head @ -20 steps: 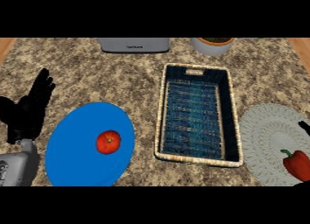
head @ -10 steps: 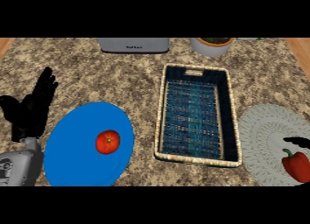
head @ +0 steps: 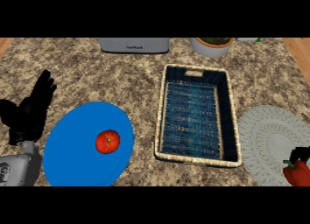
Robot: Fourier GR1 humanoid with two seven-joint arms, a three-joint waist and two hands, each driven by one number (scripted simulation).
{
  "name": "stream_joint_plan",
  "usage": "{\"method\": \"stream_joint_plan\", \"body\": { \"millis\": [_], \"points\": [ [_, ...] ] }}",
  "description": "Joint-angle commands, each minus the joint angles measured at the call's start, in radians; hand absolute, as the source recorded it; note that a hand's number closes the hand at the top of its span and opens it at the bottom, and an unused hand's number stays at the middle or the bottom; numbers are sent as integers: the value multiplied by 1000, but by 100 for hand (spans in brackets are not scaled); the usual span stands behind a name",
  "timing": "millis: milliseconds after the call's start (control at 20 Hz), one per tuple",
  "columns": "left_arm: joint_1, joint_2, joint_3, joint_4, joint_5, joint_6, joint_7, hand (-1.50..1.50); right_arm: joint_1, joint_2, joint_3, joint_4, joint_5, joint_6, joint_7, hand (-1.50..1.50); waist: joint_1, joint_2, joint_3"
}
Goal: Pick the bell pepper from the placemat and place it in the basket
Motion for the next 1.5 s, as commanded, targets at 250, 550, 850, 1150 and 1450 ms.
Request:
{"method": "stream_joint_plan", "body": {
  "millis": [250,550,850,1150,1450],
  "points": [
    [2,-2,-17,-7,0,-16,11,0,109,314,427,-201,181,-9,-5,150,41,8,27],
    [1,4,-1,-6,-2,-1,19,0,252,444,591,-316,195,-1,34,150,-13,0,32],
    [23,9,23,1,2,12,17,0,416,450,806,-496,12,-84,39,150,-53,-5,33],
    [29,20,40,-15,3,18,5,0,642,455,1193,-702,-13,-362,155,150,-58,-4,27],
    [-11,-11,-6,-21,-25,38,39,0,650,456,1423,-883,222,-525,438,150,-40,3,25]
  ]
}}
